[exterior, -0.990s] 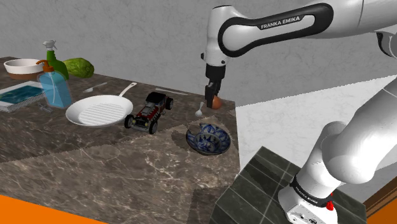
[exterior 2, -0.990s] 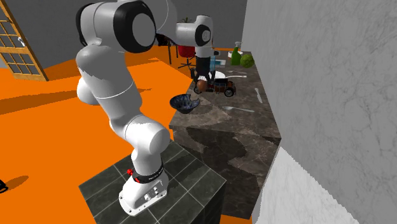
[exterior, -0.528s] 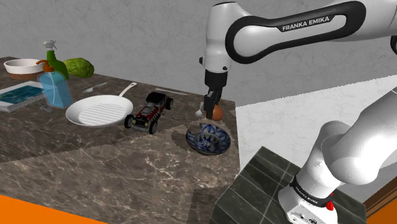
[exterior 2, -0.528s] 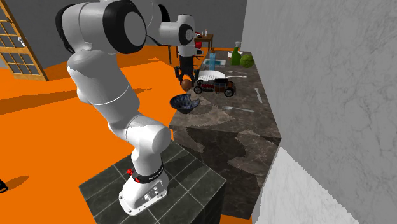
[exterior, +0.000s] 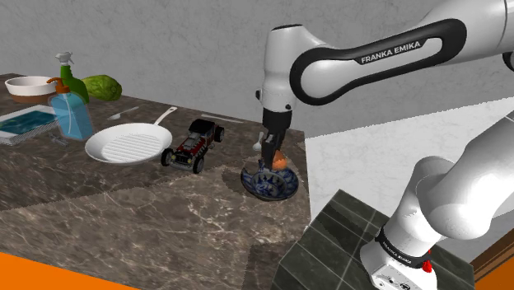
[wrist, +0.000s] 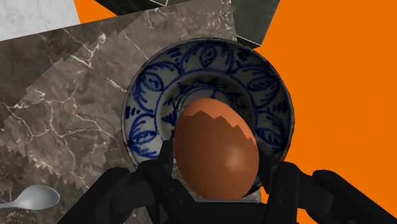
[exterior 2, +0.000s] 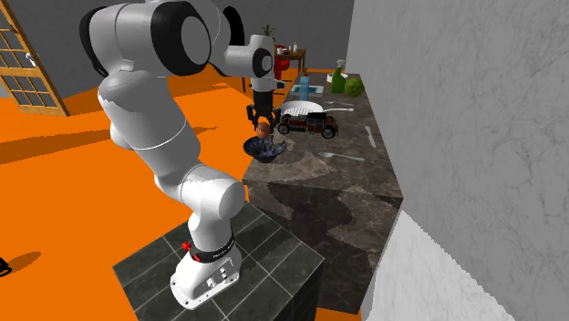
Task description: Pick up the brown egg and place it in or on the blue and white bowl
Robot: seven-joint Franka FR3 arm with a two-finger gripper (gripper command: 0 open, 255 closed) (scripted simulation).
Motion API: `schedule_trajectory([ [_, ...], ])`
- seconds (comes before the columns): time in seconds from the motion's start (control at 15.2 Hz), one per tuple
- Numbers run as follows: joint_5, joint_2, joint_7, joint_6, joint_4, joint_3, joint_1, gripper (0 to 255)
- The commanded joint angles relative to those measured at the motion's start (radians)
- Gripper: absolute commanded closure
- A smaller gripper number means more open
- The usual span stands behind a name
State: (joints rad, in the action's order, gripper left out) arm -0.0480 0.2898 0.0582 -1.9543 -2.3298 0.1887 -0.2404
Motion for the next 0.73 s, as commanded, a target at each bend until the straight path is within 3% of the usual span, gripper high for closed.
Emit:
schedule_trajectory([
  [0.0,0.0,-0.007,0.001,-0.028,-0.02,0.002,0.0,255],
  [0.33,0.002,-0.033,0.004,-0.094,-0.061,0.005,0.0,255],
  [0.66,0.002,-0.033,0.004,-0.094,-0.061,0.005,0.0,255],
])
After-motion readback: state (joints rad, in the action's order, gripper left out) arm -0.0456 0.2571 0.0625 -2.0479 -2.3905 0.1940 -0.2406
